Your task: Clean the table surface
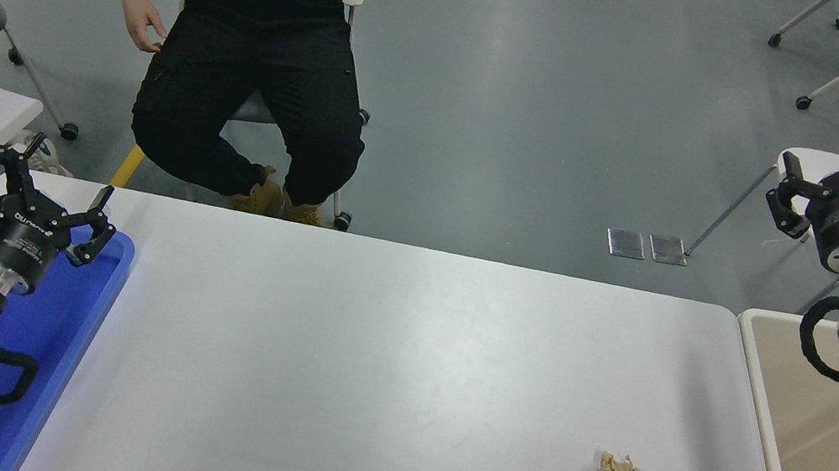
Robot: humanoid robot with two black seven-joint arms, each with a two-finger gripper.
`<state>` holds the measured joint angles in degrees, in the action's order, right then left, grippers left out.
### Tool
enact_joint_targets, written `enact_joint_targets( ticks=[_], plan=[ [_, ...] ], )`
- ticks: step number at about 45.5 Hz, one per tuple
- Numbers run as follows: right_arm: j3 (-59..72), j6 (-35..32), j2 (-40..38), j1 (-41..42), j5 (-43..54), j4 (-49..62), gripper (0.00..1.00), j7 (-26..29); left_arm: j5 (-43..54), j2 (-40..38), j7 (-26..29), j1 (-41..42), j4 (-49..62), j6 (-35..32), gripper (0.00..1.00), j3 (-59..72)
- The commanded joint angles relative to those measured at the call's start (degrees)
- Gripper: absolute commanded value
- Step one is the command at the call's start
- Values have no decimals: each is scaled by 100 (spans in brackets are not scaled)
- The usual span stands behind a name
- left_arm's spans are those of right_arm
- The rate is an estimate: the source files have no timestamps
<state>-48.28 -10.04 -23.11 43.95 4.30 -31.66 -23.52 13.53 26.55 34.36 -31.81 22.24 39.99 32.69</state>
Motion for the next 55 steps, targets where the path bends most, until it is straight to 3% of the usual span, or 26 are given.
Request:
enact_joint_targets(
  ticks=[1,26,34,50,55],
  plan=[
    [-42,-95,97,-343,0,-7,99,-144,0,0,0,0,0,0,100,0],
    [55,-77,18,-264,0,168,99,-135,0,0,0,0,0,0,100,0],
    [283,-86,-325,-150,0,274,99,-135,0,0,0,0,0,0,100,0],
    [2145,-95,-1256,491,158,248,99,-135,0,0,0,0,0,0,100,0],
    [3085,-103,-1520,956,711,230,99,-135,0,0,0,0,0,0,100,0]
  ],
)
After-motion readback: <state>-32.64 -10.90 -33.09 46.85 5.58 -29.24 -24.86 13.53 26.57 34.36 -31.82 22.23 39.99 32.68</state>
